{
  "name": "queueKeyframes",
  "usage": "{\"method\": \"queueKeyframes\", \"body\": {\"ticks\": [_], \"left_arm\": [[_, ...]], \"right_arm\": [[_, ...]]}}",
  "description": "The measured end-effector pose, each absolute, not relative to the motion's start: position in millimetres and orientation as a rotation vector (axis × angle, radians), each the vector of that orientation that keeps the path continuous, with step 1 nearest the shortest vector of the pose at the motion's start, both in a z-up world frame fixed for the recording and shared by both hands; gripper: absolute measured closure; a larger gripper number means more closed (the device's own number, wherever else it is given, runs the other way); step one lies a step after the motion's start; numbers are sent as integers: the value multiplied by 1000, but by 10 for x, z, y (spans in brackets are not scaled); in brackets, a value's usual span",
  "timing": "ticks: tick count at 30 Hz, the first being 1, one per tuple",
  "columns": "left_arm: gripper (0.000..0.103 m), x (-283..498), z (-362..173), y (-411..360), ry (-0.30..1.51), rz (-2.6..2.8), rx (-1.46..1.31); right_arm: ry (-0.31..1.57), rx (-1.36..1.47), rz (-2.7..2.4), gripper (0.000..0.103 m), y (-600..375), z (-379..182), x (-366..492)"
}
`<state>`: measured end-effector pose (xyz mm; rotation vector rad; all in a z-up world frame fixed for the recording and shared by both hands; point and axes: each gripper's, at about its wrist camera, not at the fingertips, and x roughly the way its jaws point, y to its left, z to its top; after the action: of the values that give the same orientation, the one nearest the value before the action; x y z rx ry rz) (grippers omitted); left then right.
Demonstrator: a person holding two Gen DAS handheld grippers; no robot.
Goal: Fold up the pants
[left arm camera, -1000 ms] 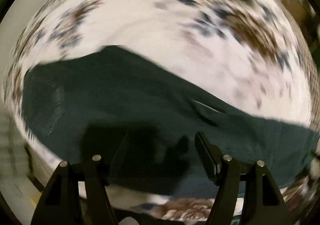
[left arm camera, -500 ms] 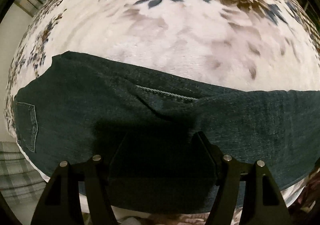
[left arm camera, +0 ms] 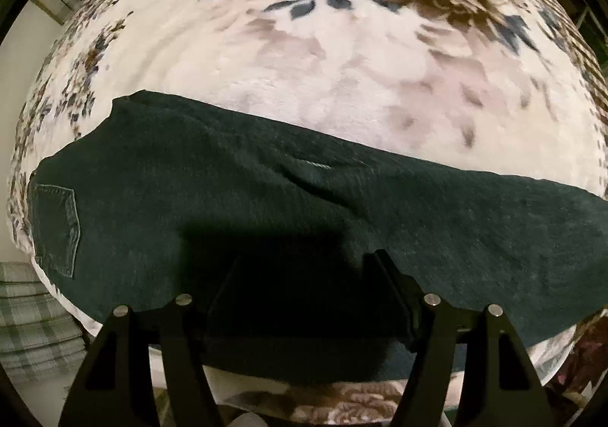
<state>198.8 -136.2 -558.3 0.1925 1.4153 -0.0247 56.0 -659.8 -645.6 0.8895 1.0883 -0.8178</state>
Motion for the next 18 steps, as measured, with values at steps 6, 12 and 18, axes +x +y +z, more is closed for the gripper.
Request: {"method": "queueKeyframes", "body": {"ticks": [6,12,18], "left_arm": [[36,1925,-5624,-1480,1435,-54,202],[29,1946,-5924,-1423,1507,-86,124],[0,2118,-6117,-1278,1579,-183,-14]], "right_arm": [[1166,1006,-757,94,-6772,-6747,333],[997,1222,-670,32,-6822,-6766,27],[900,1300,-589,31,-6897,-7077,39]]}}
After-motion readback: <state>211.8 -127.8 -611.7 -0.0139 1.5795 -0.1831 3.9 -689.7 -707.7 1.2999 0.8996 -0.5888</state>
